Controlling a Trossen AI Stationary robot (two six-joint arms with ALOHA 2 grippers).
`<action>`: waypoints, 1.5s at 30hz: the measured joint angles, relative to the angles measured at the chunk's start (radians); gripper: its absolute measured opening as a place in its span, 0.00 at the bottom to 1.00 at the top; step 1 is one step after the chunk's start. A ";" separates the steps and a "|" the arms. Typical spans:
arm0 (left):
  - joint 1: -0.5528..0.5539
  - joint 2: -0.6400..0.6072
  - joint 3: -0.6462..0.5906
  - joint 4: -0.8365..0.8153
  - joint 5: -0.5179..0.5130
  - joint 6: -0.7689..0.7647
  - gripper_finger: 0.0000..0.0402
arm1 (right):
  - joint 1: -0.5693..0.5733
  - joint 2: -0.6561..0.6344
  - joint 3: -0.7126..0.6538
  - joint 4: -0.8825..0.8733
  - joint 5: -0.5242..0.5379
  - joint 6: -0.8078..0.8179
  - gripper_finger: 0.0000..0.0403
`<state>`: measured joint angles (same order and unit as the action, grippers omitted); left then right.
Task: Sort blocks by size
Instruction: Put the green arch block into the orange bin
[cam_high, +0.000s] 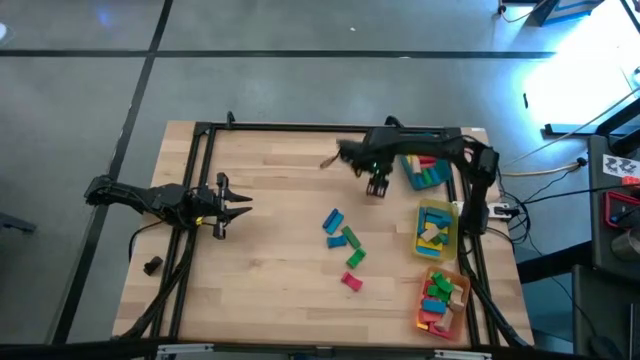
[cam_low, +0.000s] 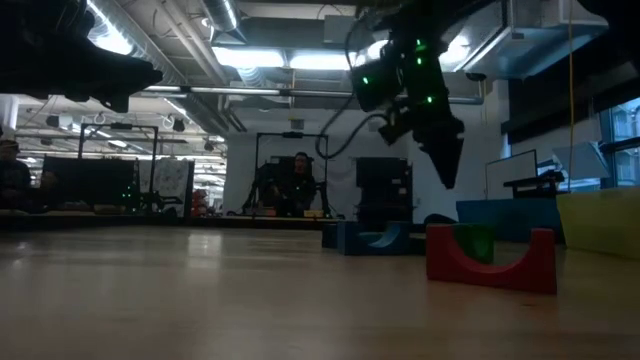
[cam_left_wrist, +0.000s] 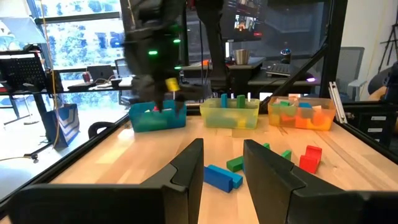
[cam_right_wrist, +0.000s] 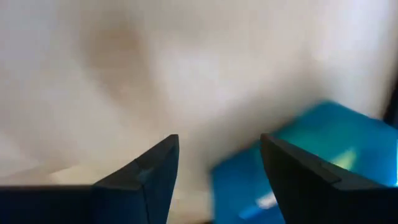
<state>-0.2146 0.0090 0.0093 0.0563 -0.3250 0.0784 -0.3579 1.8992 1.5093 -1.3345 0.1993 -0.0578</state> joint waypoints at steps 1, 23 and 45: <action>0.000 0.000 0.000 0.000 0.000 0.000 0.25 | 0.030 0.000 0.000 -0.001 -0.022 0.000 0.56; 0.000 0.000 0.000 0.000 0.000 0.000 0.25 | 0.547 0.000 0.000 0.131 -0.277 0.535 0.56; 0.000 0.000 0.000 0.000 0.000 0.000 0.25 | 0.633 0.000 -0.126 0.370 -0.166 0.842 0.56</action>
<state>-0.2146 0.0090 0.0093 0.0563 -0.3248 0.0784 0.2752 1.8992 1.3831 -0.9644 0.0335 0.7837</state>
